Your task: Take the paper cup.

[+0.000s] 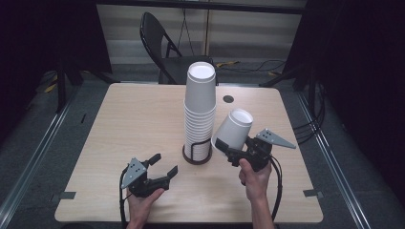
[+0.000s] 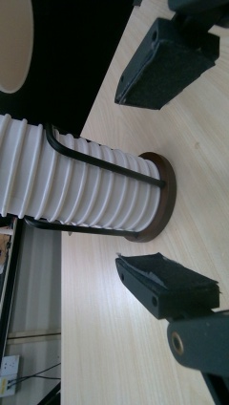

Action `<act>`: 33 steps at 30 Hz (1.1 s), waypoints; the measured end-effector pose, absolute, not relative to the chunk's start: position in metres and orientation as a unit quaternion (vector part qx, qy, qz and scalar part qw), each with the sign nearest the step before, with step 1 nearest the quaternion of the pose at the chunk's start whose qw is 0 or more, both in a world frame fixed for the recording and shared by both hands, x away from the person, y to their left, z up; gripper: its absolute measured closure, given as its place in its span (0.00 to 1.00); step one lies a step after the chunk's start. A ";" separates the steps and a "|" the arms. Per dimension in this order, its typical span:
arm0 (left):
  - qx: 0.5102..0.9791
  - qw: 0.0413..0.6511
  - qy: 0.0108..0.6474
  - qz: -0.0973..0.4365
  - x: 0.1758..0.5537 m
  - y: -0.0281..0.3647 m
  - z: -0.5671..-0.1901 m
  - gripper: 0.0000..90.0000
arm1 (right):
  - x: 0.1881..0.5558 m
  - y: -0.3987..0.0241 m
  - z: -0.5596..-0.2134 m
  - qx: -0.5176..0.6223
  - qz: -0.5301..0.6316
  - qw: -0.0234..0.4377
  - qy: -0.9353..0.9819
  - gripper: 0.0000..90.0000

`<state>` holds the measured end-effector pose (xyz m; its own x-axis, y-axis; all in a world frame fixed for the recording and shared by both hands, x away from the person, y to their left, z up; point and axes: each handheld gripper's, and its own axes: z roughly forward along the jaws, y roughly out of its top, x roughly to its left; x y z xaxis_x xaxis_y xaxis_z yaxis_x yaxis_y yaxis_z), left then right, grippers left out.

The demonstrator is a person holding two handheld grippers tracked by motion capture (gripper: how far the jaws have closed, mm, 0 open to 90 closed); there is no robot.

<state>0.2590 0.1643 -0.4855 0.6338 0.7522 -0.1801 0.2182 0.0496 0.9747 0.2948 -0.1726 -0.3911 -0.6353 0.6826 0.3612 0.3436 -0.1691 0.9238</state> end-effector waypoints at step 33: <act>0.680 0.634 0.305 0.205 0.259 0.139 -0.484 0.35 | 0.274 -0.142 -0.463 0.458 0.684 -0.020 0.568 0.18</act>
